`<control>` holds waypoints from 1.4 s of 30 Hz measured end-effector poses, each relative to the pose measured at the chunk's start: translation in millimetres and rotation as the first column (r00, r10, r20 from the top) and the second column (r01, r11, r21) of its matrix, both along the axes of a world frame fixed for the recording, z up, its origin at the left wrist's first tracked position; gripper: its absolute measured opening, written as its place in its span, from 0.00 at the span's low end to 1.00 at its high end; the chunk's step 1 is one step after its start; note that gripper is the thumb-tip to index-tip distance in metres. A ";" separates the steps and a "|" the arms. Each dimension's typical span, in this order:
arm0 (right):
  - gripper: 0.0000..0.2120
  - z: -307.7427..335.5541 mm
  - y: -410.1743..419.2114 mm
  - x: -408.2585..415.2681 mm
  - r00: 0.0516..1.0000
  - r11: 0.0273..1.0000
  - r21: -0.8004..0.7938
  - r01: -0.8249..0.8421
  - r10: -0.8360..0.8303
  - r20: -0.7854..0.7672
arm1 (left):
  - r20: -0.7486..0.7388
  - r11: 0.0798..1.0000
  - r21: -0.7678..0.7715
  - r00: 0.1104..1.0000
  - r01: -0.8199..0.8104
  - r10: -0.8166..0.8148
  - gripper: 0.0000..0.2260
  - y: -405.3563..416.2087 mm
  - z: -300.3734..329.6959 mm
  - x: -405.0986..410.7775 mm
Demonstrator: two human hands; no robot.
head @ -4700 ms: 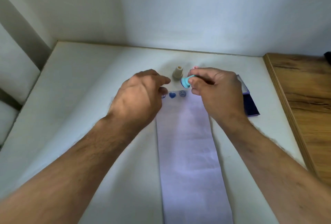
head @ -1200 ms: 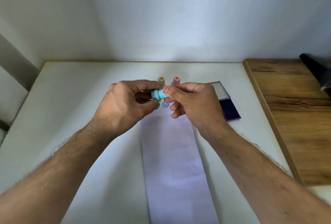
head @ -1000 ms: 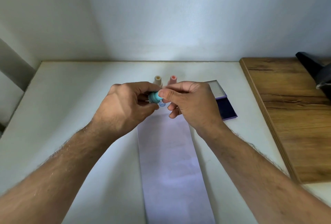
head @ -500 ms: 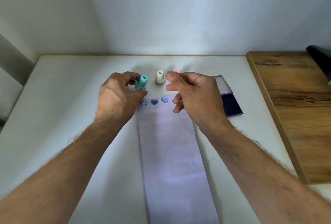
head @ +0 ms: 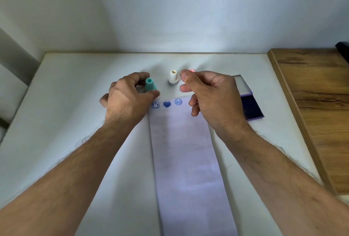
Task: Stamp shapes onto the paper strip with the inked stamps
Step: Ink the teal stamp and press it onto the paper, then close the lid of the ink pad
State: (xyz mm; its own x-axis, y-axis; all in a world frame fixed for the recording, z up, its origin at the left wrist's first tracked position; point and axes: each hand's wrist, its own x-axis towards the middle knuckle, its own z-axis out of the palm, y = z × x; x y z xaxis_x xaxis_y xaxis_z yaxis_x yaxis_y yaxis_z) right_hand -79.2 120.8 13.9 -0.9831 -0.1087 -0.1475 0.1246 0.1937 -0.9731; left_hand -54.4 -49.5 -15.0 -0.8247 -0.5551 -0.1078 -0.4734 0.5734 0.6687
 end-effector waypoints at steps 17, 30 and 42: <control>0.11 1.7 4.1 5.4 1.000 0.999 0.048 0.008 -0.006 -0.024 | -0.019 1.000 0.015 1.000 -0.012 0.013 0.23 2.0 1.9 -0.2; 0.19 3.8 59.9 26.2 0.979 0.834 0.537 0.128 -0.020 -0.203 | -0.247 0.962 -0.188 0.938 0.198 -0.242 0.14 59.5 42.0 25.0; 0.50 -6.6 92.3 24.8 0.998 0.618 0.784 0.057 -0.034 -0.046 | -0.206 0.912 -0.145 0.889 0.385 -0.408 0.10 91.8 64.0 3.3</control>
